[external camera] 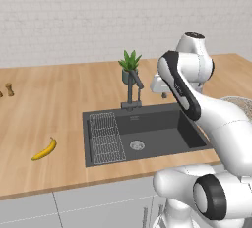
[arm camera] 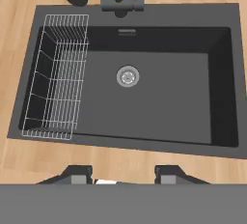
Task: Put the colander in the sink, put the banana in the colander, and turn on the sink faucet and pour water over the colander.
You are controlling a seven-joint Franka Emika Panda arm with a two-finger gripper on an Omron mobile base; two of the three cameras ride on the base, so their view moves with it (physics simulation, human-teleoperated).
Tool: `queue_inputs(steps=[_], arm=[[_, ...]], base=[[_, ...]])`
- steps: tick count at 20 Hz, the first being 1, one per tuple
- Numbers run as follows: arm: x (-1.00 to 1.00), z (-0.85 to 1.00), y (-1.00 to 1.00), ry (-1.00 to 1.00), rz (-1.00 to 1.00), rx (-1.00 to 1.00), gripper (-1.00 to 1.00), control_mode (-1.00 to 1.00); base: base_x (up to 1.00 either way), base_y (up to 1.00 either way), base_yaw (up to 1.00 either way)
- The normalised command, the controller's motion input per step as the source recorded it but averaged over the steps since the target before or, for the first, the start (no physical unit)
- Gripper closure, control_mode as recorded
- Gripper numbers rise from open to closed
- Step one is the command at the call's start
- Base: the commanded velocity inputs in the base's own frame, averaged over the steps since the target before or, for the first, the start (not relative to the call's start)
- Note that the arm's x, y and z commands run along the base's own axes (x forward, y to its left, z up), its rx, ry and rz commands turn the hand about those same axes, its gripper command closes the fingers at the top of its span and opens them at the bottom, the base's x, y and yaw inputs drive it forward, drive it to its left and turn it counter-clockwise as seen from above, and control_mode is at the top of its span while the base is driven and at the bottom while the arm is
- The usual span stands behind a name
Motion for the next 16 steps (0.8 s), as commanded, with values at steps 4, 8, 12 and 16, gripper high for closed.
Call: queue_inputs(steps=[4, 8, 12, 16], arm=[[-0.12, 0.01, -0.1, -0.11, -0.02, 0.03, -1.0, -1.0], [-0.36, 0.0, -0.56, -0.21, -0.12, 0.13, -1.0, -1.0], [-0.5, 0.0, -0.9, -0.02, -0.22, 0.16, -1.0, -1.0], [-0.47, 0.0, -0.95, 0.03, -0.32, 0.18, -1.0, -1.0]], base=[[0.0, 0.0, 0.0], [0.0, 0.0, 0.0], [0.0, 0.0, 0.0], [0.0, 0.0, 0.0]])
